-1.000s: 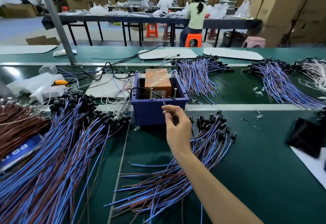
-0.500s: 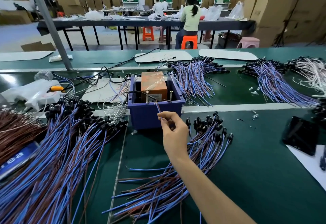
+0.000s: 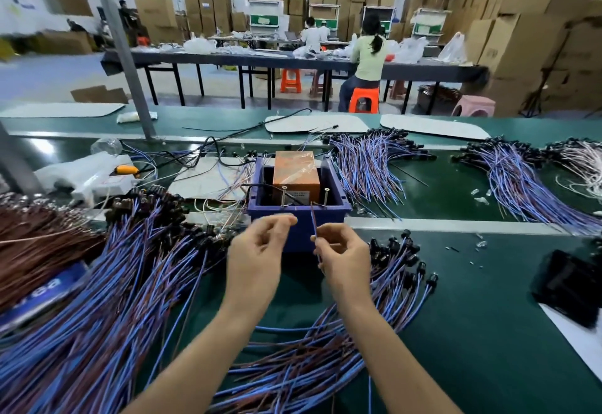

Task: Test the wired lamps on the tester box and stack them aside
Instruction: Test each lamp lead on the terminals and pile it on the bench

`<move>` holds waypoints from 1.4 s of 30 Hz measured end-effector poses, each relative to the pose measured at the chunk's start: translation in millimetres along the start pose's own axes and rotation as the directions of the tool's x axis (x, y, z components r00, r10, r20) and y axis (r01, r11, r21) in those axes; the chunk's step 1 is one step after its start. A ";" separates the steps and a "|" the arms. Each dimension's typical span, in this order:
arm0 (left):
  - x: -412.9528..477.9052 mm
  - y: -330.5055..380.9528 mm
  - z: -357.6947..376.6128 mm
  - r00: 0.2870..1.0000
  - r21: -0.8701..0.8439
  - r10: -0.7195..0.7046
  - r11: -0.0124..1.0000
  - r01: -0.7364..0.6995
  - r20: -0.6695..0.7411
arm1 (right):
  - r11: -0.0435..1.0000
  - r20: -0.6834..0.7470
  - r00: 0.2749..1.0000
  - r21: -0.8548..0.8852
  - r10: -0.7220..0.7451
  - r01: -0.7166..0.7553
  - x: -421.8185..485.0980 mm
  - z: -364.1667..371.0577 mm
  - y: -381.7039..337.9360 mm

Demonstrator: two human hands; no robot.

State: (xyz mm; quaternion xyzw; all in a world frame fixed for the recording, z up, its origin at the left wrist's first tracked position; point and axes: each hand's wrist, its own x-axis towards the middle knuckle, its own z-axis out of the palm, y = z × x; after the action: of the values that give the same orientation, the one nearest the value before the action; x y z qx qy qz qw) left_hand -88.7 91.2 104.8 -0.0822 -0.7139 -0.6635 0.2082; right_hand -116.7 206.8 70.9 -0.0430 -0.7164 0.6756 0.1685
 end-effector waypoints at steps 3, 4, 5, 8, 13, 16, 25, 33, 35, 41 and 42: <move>10.5 -21.7 18.7 0.969 0.110 -0.197 0.977 0.182 0.147 | 1.000 0.022 1.000 -0.030 -0.010 0.011 0.8 -1.0 0.8; 12.5 -28.3 22.9 0.969 0.111 -0.204 0.976 0.190 0.142 | 0.999 0.022 1.000 -0.032 -0.006 0.007 1.5 -2.4 1.7; 13.4 -30.3 25.0 0.965 0.109 -0.222 0.972 0.208 0.139 | 1.000 0.023 1.000 -0.025 0.003 -0.003 2.1 -4.0 2.3; 16.9 -35.2 32.2 0.966 0.092 -0.229 0.971 0.219 0.117 | 0.999 0.022 0.999 -0.015 0.039 -0.039 4.7 -8.2 3.4; 28.2 -33.5 33.2 0.925 0.009 -0.370 0.929 0.371 0.086 | 0.992 -0.026 0.992 -0.004 0.124 -0.124 11.7 -10.1 2.6; 38.7 -33.8 28.1 0.852 -0.100 -0.522 0.847 0.522 0.025 | 0.986 -0.057 0.984 0.021 0.167 -0.166 17.1 -12.7 3.8; 53.2 -30.7 22.1 0.811 -0.178 -0.585 0.799 0.575 -0.003 | 0.985 -0.062 0.983 -0.005 0.171 -0.171 24.7 -10.6 1.8; 53.9 -31.4 20.0 0.806 -0.205 -0.592 0.790 0.578 -0.009 | 0.988 -0.034 0.987 0.003 0.157 -0.156 23.9 -13.0 1.1; 53.1 -31.5 20.0 0.808 -0.207 -0.589 0.793 0.573 -0.018 | 0.988 -0.022 0.988 0.008 0.154 -0.154 23.8 -13.2 0.4; 51.3 -32.1 17.7 0.809 -0.216 -0.588 0.794 0.569 -0.030 | 0.986 -0.032 0.985 0.020 0.168 -0.168 24.9 -13.1 1.4; 51.4 -32.3 17.7 0.808 -0.217 -0.588 0.793 0.569 -0.031 | 0.985 -0.031 0.985 0.019 0.170 -0.169 24.8 -13.0 1.9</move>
State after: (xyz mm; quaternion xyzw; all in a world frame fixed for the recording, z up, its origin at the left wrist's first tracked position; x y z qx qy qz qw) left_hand -150.9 97.0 95.6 0.1520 -0.6246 -0.7658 0.0203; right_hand -136.5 226.5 74.0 -0.1135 -0.7020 0.6924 0.1223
